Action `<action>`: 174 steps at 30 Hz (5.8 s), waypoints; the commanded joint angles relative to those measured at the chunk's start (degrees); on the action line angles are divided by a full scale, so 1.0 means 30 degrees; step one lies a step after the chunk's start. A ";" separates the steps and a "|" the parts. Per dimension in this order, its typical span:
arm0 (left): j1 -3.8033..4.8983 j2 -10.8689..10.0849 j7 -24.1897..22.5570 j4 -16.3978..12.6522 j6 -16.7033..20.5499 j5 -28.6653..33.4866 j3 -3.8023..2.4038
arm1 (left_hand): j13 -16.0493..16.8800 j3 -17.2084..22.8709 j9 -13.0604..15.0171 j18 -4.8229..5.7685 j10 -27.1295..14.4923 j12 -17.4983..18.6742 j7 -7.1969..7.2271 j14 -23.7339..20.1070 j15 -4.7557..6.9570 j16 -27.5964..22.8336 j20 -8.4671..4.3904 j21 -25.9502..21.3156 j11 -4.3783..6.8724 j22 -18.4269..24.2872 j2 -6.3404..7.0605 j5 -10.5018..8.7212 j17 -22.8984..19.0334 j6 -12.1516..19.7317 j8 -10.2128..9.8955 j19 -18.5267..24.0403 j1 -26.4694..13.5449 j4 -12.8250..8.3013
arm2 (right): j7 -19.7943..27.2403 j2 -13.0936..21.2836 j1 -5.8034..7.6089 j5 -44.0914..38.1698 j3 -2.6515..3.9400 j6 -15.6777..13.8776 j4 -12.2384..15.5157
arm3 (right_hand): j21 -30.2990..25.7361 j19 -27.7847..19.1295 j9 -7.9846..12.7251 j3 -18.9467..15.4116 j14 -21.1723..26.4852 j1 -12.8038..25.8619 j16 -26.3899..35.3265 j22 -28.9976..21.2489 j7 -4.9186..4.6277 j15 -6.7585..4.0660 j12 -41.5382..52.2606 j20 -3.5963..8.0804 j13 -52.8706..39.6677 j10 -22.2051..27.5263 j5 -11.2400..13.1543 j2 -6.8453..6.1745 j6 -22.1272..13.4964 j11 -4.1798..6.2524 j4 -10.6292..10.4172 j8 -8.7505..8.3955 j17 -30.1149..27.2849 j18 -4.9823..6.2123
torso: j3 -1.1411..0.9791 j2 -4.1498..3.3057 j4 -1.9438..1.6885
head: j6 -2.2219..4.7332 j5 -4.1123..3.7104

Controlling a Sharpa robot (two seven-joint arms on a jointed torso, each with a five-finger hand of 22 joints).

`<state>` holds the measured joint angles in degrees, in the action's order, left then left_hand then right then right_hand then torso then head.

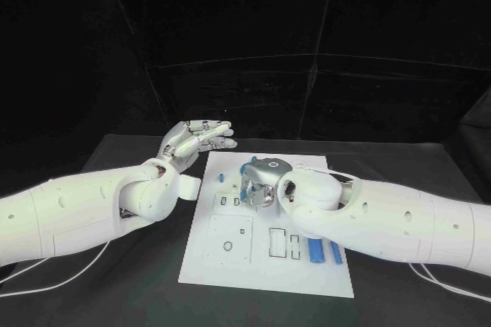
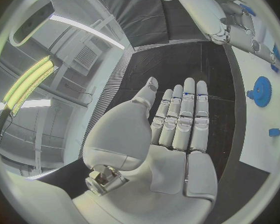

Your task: Assemble the parts on the task board

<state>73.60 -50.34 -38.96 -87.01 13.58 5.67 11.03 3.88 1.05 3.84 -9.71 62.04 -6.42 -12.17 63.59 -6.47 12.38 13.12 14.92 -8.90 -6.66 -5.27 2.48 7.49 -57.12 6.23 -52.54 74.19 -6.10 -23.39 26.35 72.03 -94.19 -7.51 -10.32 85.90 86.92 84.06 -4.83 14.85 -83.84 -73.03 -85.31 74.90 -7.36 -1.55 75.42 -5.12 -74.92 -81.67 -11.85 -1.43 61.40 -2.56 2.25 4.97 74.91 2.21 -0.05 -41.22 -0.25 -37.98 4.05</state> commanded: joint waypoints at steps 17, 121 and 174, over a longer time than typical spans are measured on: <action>0.0034 0.0028 -0.0458 0.0114 -0.0197 -0.0010 -0.0019 | -0.0027 0.0006 -0.0020 -0.0265 0.0120 0.0048 -0.0025 0.0114 -0.0020 -0.0127 -0.0008 -0.0021 -0.0037 0.0024 -0.0183 0.0073 0.0026 -0.0135 -0.0074 -0.0171 -0.0038 -0.0159 | -0.2355 -0.1005 0.0177 -0.3004 -0.0003 0.3396 -0.0145 | 0.0007 0.0098 -0.0028 0.0070 -0.1282 0.0128 0.0059 0.2477 0.0038 0.0007 -0.0096 0.0027 -0.0621 0.0022 -0.0147 0.0069 0.0152 0.0057 -0.0122 0.0113 0.1086 -0.0134 | -0.0027 -0.0007 0.0019 | -0.0118 0.0195; 0.0032 0.0211 -0.0310 0.0265 -0.0252 -0.0008 -0.0019 | -0.0032 0.0012 -0.0025 -0.0257 0.0177 0.0177 -0.0034 0.0160 -0.0021 -0.0228 -0.0018 -0.0085 -0.0043 0.0077 -0.0169 0.0072 0.0031 -0.0168 -0.0171 -0.0229 -0.0112 -0.0284 | -0.2443 -0.1976 0.0170 -0.3388 -0.0519 0.3942 -0.0873 | -0.0223 -0.0237 0.0128 -0.0101 -0.1163 0.0739 0.0347 0.2036 -0.0210 0.0138 -0.0791 -0.0054 -0.0086 0.0431 0.0044 -0.0714 -0.0587 -0.0137 -0.0384 -0.0395 0.0610 -0.0036 | -0.0039 -0.0008 0.0019 | -0.0332 0.0402; 0.0032 0.0253 -0.0258 0.0361 -0.0312 -0.0008 -0.0019 | -0.0032 0.0012 -0.0025 -0.0257 0.0177 0.0177 -0.0034 0.0160 -0.0021 -0.0228 -0.0018 -0.0085 -0.0043 0.0077 -0.0169 0.0072 0.0031 -0.0168 -0.0171 -0.0229 -0.0112 -0.0284 | -0.2616 -0.1642 0.0167 -0.3729 -0.0517 0.1940 -0.0486 | -0.0671 -0.0743 0.0248 -0.1807 -0.1023 0.0317 0.0886 0.1295 -0.0746 0.0605 -0.1731 -0.0474 0.0778 0.1151 0.1924 -0.2816 -0.3458 -0.0666 -0.3750 -0.0381 -0.0130 0.0137 | -0.0047 -0.0004 0.0019 | -0.0335 0.0394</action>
<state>73.61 -49.64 -38.96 -85.93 13.37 5.67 11.03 3.88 1.12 3.84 -9.71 62.24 -6.16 -12.29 63.59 -6.47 11.94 13.09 14.92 -9.11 -6.49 -5.47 2.48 7.50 -57.23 5.99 -52.97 73.98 -6.64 -31.02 21.32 72.43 -104.60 -9.07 -0.87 84.15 85.13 82.07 -4.11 9.67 -84.04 -71.78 -82.86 74.91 -9.51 -0.09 70.38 -6.42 -72.69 -78.58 -6.30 -9.52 51.35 -4.41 -8.25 3.98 74.57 2.21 -0.18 -41.23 -0.19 -39.03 5.19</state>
